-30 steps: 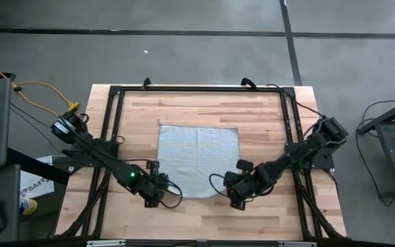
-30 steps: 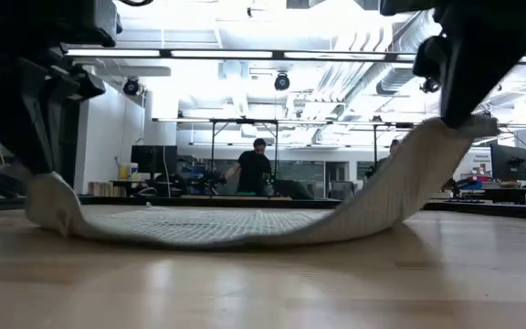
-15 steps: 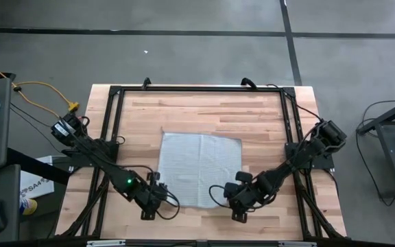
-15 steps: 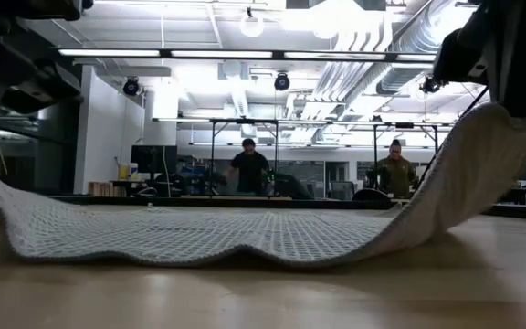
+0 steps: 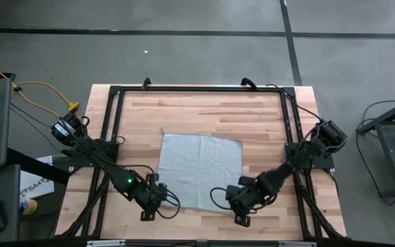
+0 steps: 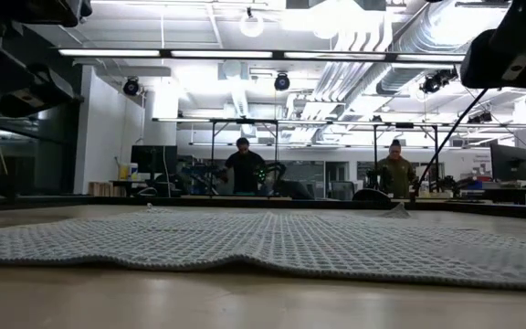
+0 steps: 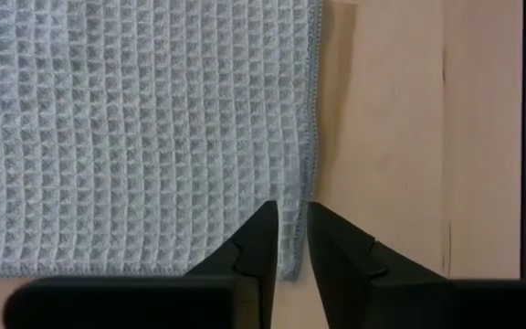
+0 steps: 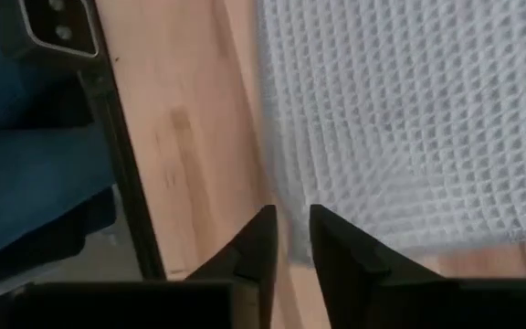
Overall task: Fold microfiber towels
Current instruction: Fold the gray microfiber cloth
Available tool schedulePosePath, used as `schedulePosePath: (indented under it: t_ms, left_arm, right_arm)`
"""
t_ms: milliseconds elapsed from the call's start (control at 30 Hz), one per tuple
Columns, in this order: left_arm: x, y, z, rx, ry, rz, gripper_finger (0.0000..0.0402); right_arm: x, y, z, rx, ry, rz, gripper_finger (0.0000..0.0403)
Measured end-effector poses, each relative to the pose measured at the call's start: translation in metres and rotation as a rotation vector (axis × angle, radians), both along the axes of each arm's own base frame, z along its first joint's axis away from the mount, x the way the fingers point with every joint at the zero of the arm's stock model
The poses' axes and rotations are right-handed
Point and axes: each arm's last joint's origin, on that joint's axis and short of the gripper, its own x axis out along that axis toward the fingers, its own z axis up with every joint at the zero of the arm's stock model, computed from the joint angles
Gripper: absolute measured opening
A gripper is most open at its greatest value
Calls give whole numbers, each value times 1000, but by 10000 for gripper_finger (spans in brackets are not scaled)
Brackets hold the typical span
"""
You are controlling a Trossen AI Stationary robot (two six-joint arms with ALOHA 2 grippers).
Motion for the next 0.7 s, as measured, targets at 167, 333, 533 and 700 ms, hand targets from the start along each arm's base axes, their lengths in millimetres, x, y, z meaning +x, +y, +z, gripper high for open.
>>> schedulePosePath:
  t_ms: [167,333,533,700]
  left_arm:
    - [0,0,0,-11,9,-7,80]
    - [-1,1,-1,22,8,-6,84]
    - [-2,6,-2,147,-34,-17,84]
    - [-4,11,-3,258,-51,-9,84]
  right_arm:
    - [0,0,0,3,2,1,102]
    - [1,-1,0,-25,-17,-7,122]
    - [4,-10,-1,-151,-71,-85,125]
    - [4,-18,-2,-257,-85,-134,113]
